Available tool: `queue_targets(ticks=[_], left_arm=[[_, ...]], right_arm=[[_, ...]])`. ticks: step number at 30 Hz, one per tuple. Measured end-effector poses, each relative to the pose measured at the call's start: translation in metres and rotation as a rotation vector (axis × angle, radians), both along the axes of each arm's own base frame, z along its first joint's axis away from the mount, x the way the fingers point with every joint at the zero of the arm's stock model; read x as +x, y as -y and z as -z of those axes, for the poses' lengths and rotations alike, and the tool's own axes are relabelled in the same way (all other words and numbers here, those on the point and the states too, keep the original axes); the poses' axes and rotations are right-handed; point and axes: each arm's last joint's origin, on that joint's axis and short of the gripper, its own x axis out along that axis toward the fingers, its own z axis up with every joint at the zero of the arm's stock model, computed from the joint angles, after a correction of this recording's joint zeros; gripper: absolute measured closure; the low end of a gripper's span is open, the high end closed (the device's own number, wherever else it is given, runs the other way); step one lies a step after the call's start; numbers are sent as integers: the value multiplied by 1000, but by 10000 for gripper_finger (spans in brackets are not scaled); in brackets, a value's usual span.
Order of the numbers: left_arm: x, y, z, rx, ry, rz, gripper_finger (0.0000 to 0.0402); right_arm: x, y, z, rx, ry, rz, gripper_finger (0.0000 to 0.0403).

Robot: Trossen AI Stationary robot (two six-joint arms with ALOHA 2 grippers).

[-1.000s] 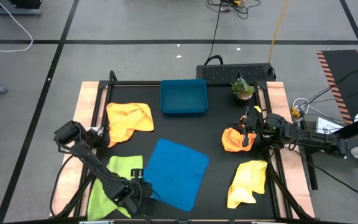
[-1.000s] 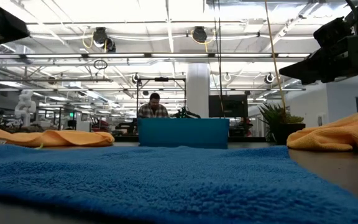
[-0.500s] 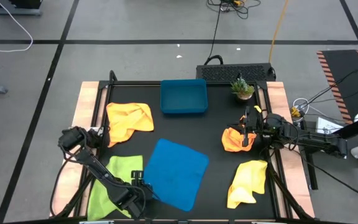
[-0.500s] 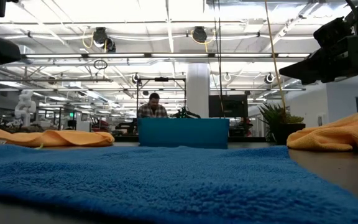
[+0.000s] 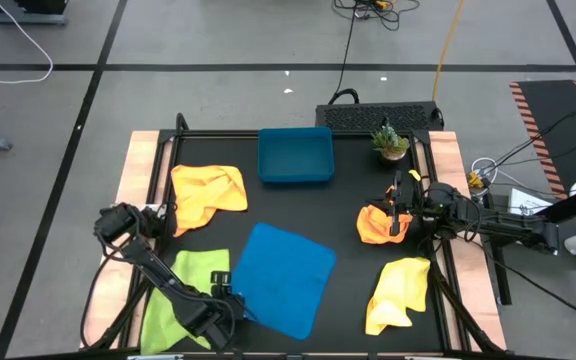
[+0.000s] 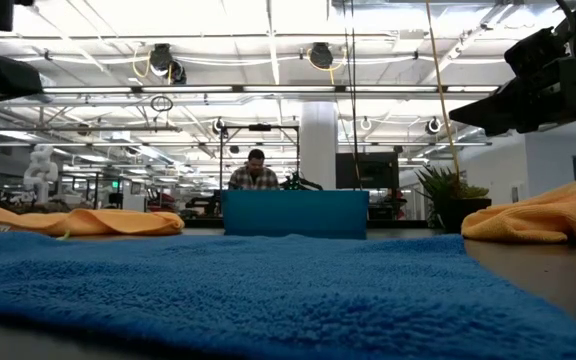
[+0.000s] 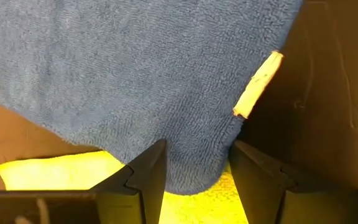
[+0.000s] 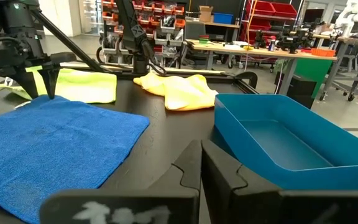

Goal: Fold microfiber towels
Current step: Fold the blue microfiber cloth

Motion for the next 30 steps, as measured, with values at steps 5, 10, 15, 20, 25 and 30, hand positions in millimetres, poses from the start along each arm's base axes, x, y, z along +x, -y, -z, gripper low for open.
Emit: queue_targets(ticks=[5, 10, 15, 20, 25, 30], left_arm=[[6, -6, 0, 3, 3, -20, 229], [9, -9, 0, 2, 2, -35, 229], [9, -9, 0, 1, 2, -21, 229], [10, -9, 0, -2, 1, -17, 229], [10, -9, 0, -1, 1, -11, 234], [10, -8, 0, -8, 8, -11, 282]], right_arm=[[0, 0, 0, 0, 0, 0, 403], [0, 0, 0, 0, 0, 0, 403], [0, 0, 0, 0, 0, 0, 403], [0, 0, -3, 14, 32, -2, 403], [0, 0, -11, 58, 120, -1, 403], [0, 0, -19, 34, 198, -5, 403]])
